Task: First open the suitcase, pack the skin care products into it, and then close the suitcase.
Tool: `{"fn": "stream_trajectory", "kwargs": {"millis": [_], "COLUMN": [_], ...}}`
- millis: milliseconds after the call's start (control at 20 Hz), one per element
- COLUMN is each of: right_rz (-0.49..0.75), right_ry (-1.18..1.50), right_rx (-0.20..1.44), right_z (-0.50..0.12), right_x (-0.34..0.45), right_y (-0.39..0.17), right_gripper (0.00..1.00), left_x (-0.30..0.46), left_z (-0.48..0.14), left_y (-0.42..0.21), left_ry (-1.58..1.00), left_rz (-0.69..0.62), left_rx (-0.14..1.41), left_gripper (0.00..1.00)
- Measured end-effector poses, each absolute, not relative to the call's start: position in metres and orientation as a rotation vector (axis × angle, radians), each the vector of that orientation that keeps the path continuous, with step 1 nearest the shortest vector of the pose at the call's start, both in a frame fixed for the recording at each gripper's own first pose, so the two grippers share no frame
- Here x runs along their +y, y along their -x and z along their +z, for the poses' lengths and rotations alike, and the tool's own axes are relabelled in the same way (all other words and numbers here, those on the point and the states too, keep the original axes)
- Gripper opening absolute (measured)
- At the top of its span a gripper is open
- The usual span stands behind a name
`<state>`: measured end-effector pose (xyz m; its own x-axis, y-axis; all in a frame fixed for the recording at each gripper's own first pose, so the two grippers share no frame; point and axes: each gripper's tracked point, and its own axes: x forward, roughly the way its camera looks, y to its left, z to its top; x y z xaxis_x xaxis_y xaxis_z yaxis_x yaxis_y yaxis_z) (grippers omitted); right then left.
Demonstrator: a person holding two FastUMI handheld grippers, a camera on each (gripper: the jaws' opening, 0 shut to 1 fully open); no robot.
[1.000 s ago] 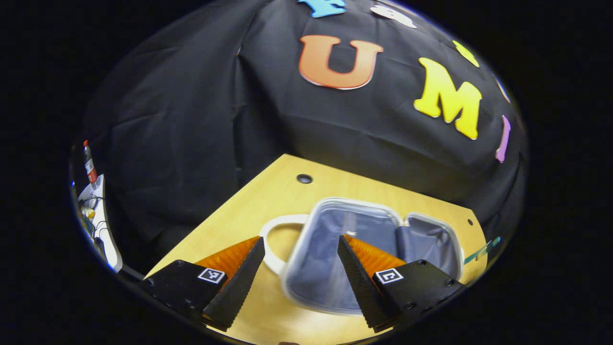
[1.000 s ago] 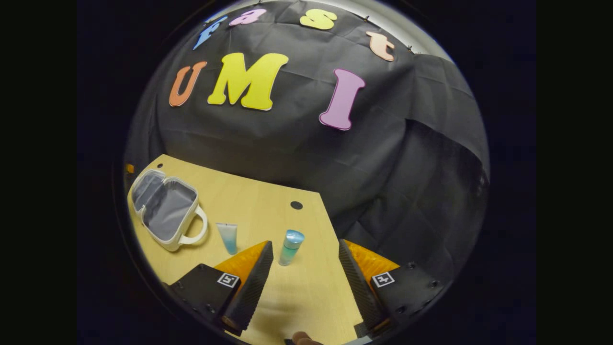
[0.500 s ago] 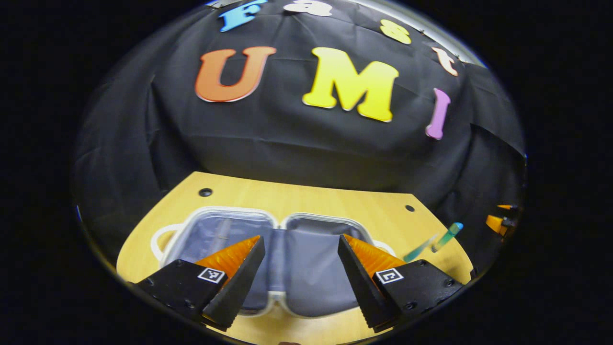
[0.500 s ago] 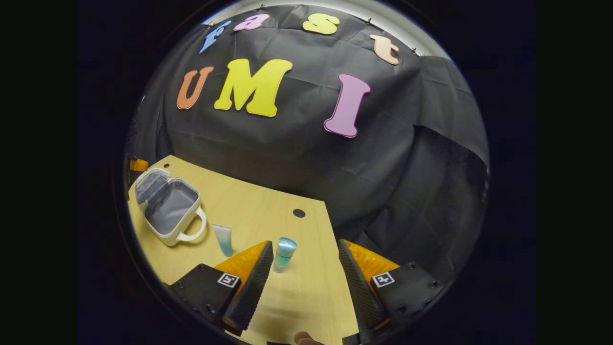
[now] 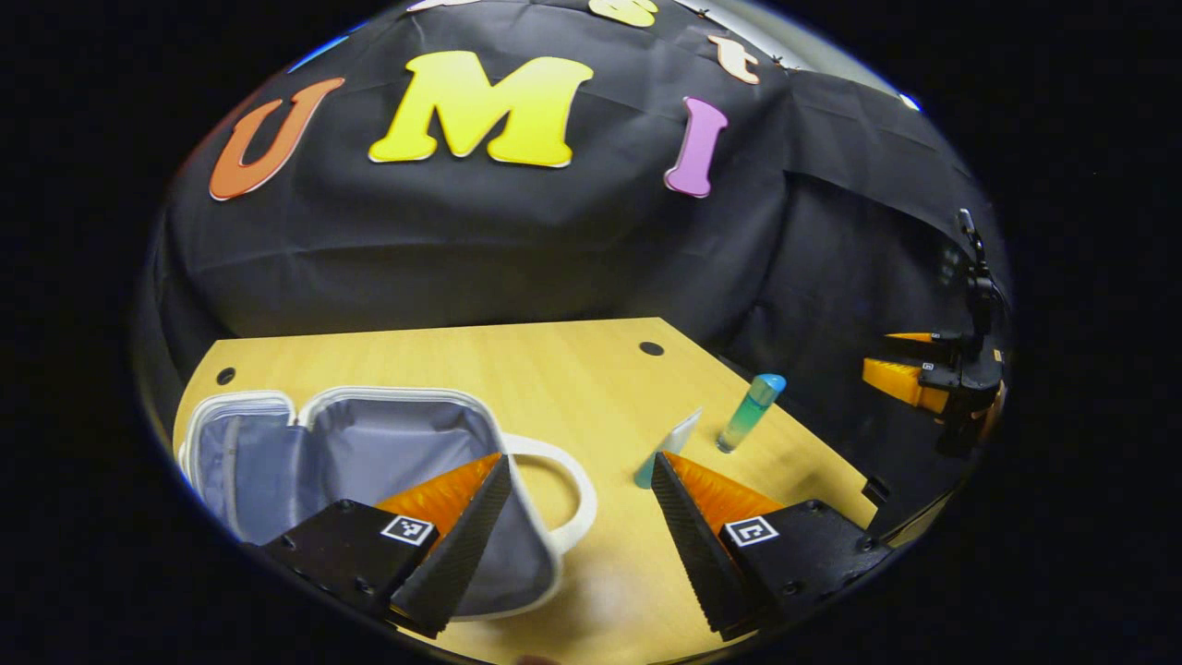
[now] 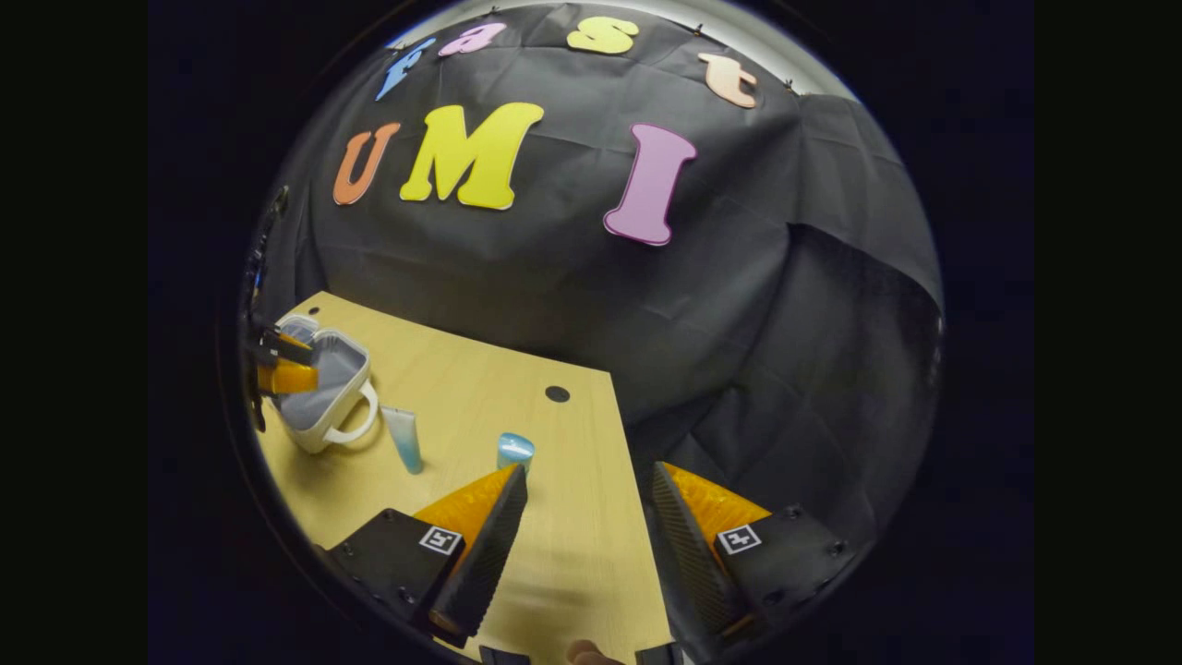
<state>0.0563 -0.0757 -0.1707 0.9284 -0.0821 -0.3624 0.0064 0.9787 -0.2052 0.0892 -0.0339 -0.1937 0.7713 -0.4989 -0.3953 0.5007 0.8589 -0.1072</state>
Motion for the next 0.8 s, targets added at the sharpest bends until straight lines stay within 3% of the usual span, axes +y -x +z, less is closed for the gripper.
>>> {"fn": "stream_trajectory", "kwargs": {"millis": [450,800], "right_rz": [-0.043,-0.003], "right_ry": [0.215,0.199], "right_rx": [0.416,0.487], "right_z": [-0.189,-0.217], "right_x": [-0.088,-0.1], "right_y": [-0.061,-0.073], "right_gripper": [0.81,0.81], "left_x": [-0.123,-0.155], "left_z": [-0.258,-0.306], "left_y": [-0.105,-0.146], "left_ry": [-0.063,0.007], "left_rz": [-0.631,-0.534], "left_rx": [0.512,0.566], "left_gripper": [0.98,0.99]}}
